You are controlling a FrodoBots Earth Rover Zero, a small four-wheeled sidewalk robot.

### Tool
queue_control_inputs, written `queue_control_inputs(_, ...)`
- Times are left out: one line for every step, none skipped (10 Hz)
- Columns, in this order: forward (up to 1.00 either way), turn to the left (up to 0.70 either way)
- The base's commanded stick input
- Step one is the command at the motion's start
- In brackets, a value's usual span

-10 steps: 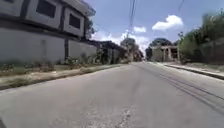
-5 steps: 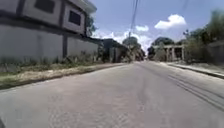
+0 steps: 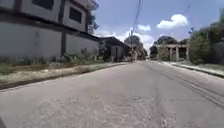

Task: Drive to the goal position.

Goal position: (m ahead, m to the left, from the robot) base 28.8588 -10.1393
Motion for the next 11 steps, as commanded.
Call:
queue_control_inputs(1.0, -0.04)
queue_control_inputs(1.0, -0.02)
queue_control_inputs(1.0, 0.03)
queue_control_inputs(1.0, 0.03)
queue_control_inputs(1.0, 0.03)
queue_control_inputs(1.0, 0.03)
queue_control_inputs(1.0, 0.03)
queue_control_inputs(1.0, -0.02)
queue_control_inputs(1.0, -0.14)
queue_control_inputs(1.0, -0.33)
queue_control_inputs(1.0, -0.37)
